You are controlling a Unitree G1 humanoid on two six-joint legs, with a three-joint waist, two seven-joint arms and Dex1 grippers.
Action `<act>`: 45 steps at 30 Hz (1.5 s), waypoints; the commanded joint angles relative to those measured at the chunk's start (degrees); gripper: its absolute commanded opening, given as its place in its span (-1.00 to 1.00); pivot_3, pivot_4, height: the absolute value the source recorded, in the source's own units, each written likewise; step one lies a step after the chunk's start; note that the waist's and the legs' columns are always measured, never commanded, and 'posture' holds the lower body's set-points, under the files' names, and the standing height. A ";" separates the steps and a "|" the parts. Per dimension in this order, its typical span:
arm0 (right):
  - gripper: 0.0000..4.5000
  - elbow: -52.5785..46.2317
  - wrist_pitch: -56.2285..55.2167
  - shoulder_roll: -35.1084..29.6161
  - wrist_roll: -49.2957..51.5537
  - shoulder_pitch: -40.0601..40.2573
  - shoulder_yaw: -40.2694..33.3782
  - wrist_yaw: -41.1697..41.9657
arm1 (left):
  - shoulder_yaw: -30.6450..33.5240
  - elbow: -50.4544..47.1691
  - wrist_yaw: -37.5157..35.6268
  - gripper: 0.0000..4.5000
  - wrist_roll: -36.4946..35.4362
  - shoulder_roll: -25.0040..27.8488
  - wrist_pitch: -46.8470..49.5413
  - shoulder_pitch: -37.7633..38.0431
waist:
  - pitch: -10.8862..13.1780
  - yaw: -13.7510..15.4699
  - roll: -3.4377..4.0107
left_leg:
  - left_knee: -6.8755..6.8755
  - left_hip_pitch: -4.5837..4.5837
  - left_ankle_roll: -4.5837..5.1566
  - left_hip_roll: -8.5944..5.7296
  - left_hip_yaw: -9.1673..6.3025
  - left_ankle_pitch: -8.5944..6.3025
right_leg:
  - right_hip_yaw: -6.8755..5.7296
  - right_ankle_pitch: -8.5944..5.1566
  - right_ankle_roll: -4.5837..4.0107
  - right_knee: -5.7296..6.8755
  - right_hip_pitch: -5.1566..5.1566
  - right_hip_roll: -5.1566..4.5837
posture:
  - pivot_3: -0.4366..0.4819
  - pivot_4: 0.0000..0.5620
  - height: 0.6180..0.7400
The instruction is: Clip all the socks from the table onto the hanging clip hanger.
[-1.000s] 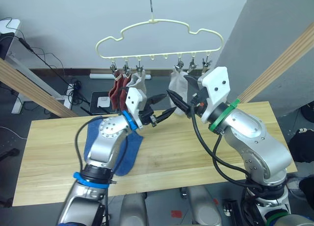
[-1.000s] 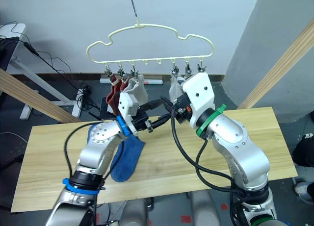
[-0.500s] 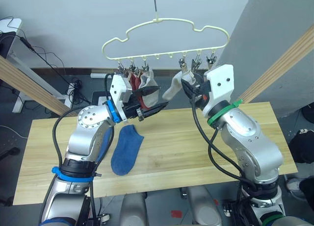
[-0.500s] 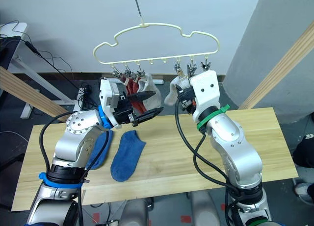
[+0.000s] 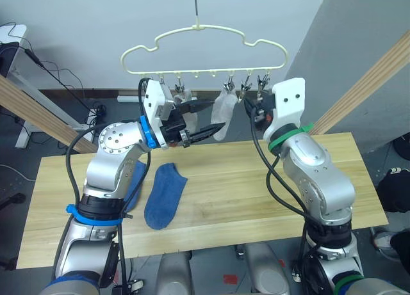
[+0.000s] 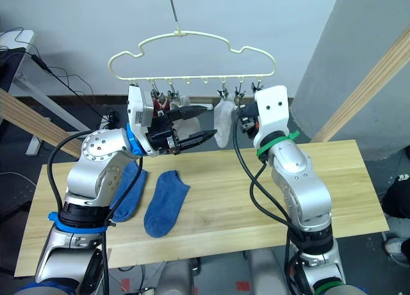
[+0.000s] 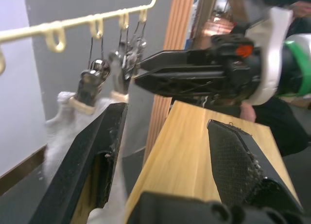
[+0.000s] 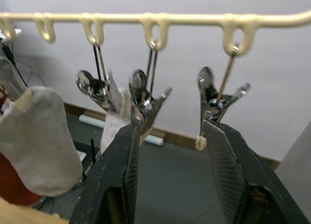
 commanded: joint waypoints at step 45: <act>-0.06 2.92 -3.09 9.15 -2.33 -4.70 -3.72 -7.97 | 2.41 -2.49 0.22 0.32 -2.23 0.59 1.25 -1.89 | 0.00 0.09 0.00 | 0.04 -0.01 0.00 0.00 0.00 0.00 | -0.01 0.06 -0.09 0.07 -0.01 -0.01 | -0.31 0.20 1.00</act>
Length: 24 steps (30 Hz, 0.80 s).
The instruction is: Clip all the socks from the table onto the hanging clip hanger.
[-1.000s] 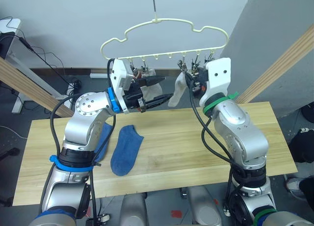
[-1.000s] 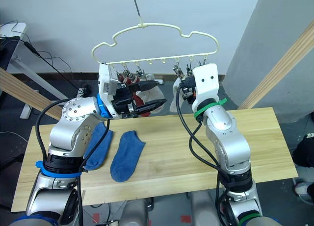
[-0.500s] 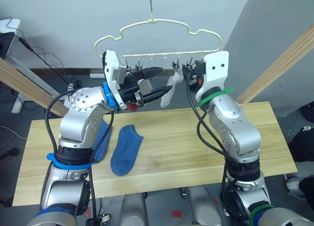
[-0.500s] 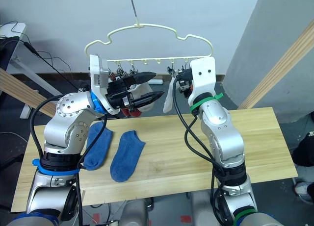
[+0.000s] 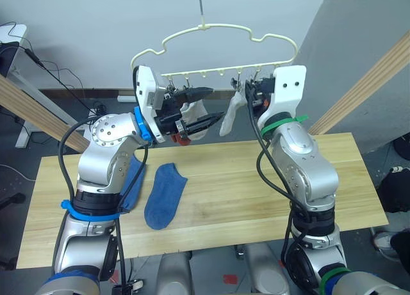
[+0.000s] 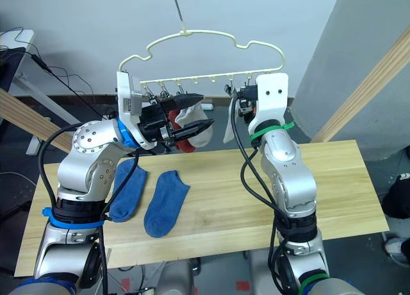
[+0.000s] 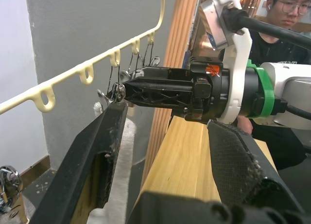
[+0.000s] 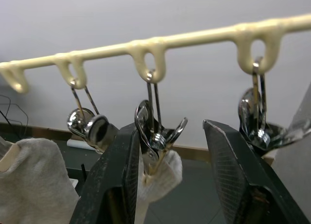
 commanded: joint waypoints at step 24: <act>-0.06 -6.89 4.52 6.28 2.74 -1.87 -2.43 -3.42 | -0.70 -1.48 -0.34 0.32 0.21 -0.39 -0.30 -0.59 | 0.00 -0.02 0.00 | 0.04 0.00 0.00 0.00 -0.01 0.00 | 0.00 0.00 0.00 0.04 0.00 0.00 | -0.32 0.20 1.00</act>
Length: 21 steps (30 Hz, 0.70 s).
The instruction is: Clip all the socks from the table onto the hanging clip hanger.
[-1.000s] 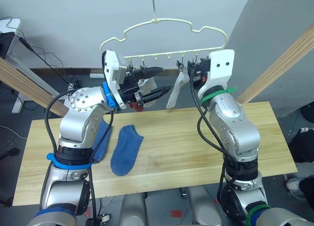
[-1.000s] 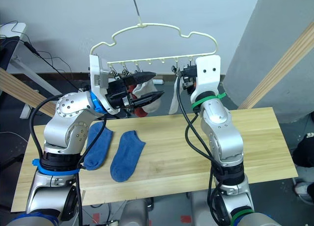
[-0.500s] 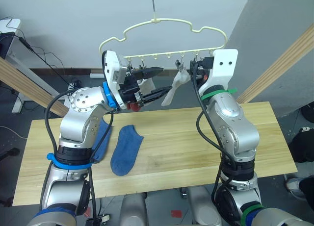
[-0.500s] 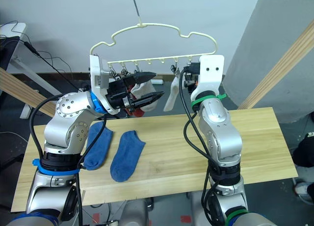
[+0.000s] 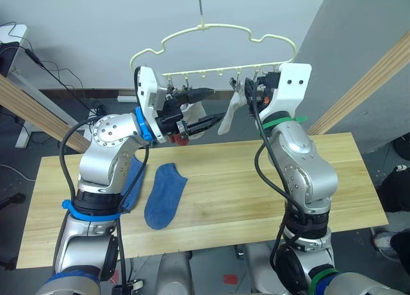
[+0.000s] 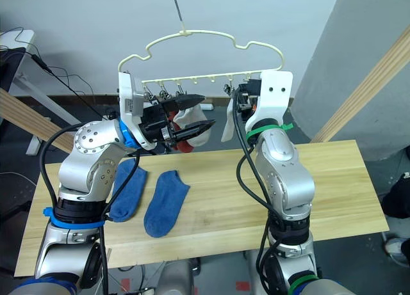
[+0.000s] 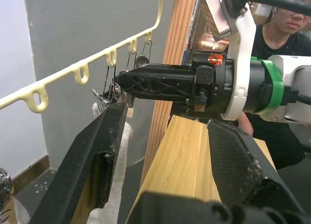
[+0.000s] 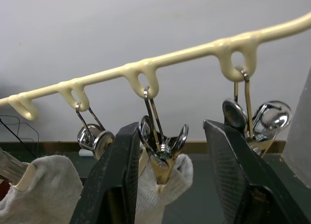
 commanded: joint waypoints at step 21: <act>-0.06 -5.92 2.03 3.00 4.32 -1.71 -0.81 -4.19 | -1.05 -1.01 -0.48 0.32 0.04 -0.43 -0.82 -0.33 | 0.00 -0.14 0.00 | 0.21 0.00 0.00 0.00 0.00 0.00 | 0.01 -0.01 0.00 0.32 -0.04 0.00 | -0.37 0.17 1.00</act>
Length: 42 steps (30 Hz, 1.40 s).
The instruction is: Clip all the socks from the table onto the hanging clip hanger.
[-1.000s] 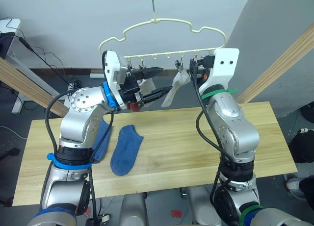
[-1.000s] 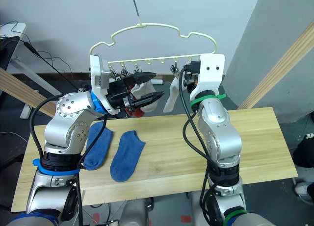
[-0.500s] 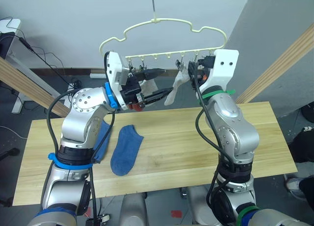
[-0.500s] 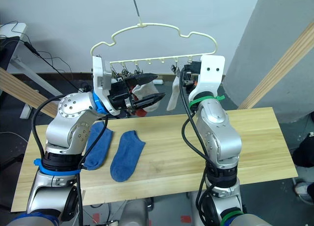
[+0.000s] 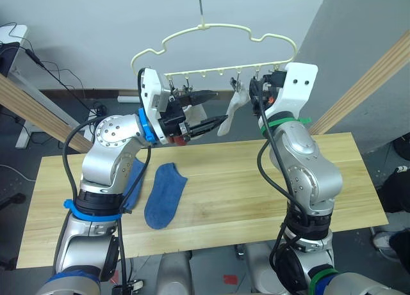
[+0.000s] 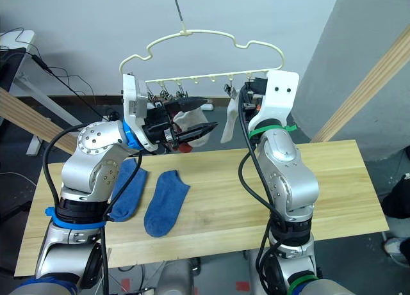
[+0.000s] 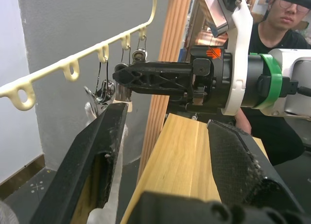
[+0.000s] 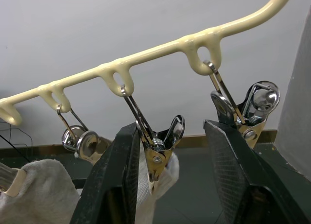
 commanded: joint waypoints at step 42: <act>-0.93 -3.15 -0.81 -0.08 3.59 -1.23 2.20 2.57 | 3.57 -6.31 29.67 1.00 15.83 -9.70 0.49 36.19 | -0.01 -0.19 0.00 | 0.14 0.02 0.00 0.01 -0.02 0.00 | 0.02 -0.15 0.19 0.29 -0.09 -0.01 | -0.35 0.21 1.00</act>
